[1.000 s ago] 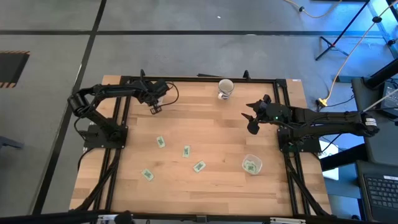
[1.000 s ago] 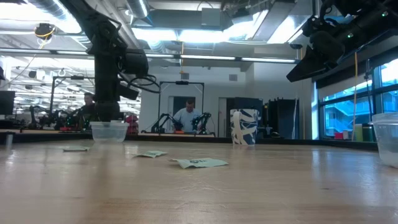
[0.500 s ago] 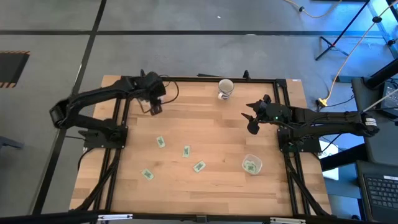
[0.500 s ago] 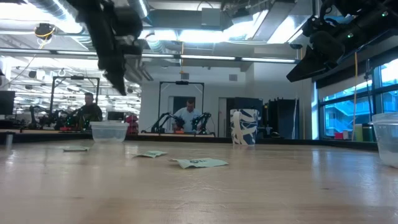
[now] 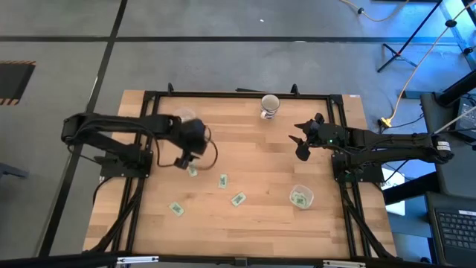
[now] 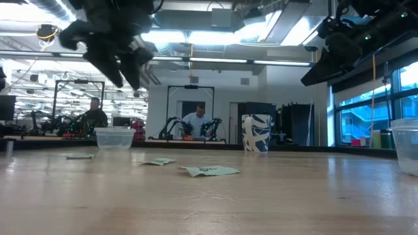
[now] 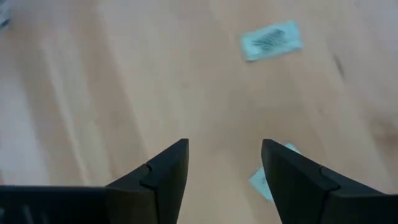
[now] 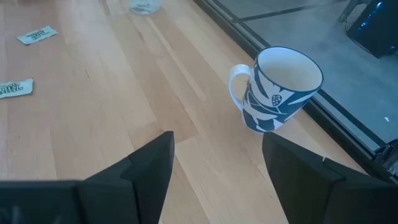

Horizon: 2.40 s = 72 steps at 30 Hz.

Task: Pick and place items into bin
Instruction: Put the white stevia packet into the top transparent bin

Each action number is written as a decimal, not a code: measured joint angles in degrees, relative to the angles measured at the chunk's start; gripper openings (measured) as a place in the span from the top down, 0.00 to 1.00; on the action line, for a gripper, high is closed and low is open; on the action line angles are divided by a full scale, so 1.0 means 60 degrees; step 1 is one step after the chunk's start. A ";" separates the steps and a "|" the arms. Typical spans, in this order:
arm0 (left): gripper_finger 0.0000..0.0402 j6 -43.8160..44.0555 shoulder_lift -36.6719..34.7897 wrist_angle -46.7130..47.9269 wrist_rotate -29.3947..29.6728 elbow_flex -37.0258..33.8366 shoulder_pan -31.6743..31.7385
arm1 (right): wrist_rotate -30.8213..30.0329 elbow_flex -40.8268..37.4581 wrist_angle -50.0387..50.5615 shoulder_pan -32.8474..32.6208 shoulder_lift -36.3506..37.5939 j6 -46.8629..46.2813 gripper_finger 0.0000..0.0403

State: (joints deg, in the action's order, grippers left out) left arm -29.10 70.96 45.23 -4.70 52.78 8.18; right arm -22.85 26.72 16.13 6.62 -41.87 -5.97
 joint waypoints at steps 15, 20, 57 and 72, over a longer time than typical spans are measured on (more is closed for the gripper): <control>0.52 -0.0787 0.1677 0.1153 0.0689 -0.0025 -0.1802 | 0.0003 0.0000 0.0003 -0.0001 0.0000 -0.0501 0.39; 0.52 -0.1393 0.1703 0.0689 0.0803 -0.0798 -0.1784 | -0.0001 0.0000 0.0000 -0.0001 0.0000 -0.0507 0.39; 0.52 -0.3397 0.2702 -0.1684 0.0414 -0.2383 -0.1759 | -0.0001 0.0000 -0.0003 0.0003 0.0000 -0.0729 0.39; 0.67 -0.3872 0.2627 -0.1707 0.0327 -0.2441 -0.1726 | -0.0001 0.0000 -0.0001 0.0001 0.0000 -0.0723 0.39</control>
State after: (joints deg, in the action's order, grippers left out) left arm -52.34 86.72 34.99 -2.74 38.13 -2.17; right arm -22.85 26.72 16.12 6.62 -41.87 -10.31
